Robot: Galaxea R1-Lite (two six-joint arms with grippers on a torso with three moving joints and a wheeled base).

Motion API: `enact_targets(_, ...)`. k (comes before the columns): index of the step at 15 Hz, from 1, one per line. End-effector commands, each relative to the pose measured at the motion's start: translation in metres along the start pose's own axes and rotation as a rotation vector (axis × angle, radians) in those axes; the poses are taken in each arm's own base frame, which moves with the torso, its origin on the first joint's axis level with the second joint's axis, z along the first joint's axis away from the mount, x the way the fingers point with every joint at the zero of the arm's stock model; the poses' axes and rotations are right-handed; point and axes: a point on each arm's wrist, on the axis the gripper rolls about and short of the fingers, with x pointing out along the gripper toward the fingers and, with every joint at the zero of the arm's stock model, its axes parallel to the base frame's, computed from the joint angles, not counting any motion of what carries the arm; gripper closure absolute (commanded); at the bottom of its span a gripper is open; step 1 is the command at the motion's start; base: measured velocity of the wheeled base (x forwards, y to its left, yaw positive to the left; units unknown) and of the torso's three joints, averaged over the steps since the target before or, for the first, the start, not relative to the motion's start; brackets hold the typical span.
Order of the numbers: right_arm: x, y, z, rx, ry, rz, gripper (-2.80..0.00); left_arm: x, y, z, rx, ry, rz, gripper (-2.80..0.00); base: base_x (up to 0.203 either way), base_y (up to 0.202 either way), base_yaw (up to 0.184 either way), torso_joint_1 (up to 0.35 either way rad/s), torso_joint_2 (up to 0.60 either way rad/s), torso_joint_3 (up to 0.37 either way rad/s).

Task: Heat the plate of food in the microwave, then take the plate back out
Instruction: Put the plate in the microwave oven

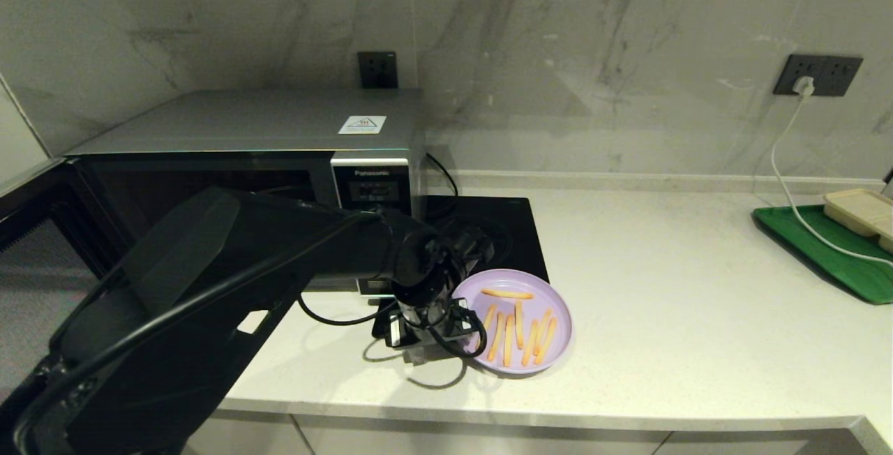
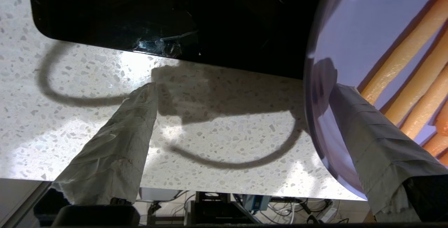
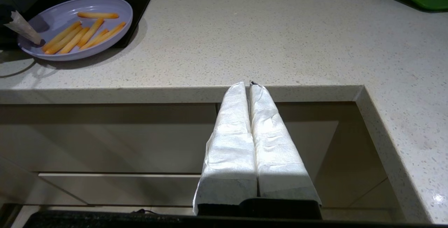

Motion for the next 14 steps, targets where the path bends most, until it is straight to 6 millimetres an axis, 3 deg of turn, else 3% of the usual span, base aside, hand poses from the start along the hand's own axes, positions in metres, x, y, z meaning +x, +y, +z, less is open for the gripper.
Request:
enact_targets(1, 0.000, 0.000, 0.000, 0.000, 0.001, 0.000, 0.00, 0.002, -0.002, 0.001, -0.003, 0.005, 0.006, -2.80, 0.000, 0.000, 0.000, 0.000, 0.00, 0.000)
enact_targets(4, 0.000, 0.000, 0.000, 0.000, 0.001, -0.001, 0.00, 0.004, -0.003, -0.001, 0.005, 0.009, 0.009, -2.80, 0.000, 0.000, 0.000, 0.000, 0.00, 0.000)
enact_targets(5, 0.000, 0.000, 0.000, 0.000, 0.001, 0.000, 0.00, 0.007, -0.004, -0.001, 0.005, 0.012, 0.013, 0.00, 0.000, 0.000, 0.000, 0.000, 0.00, 0.000)
enact_targets(14, 0.000, 0.000, 0.000, 0.000, 0.001, 0.000, 0.00, 0.015, -0.010, -0.010, 0.027, 0.029, 0.022, 0.00, 0.000, 0.000, 0.000, 0.000, 0.00, 0.000)
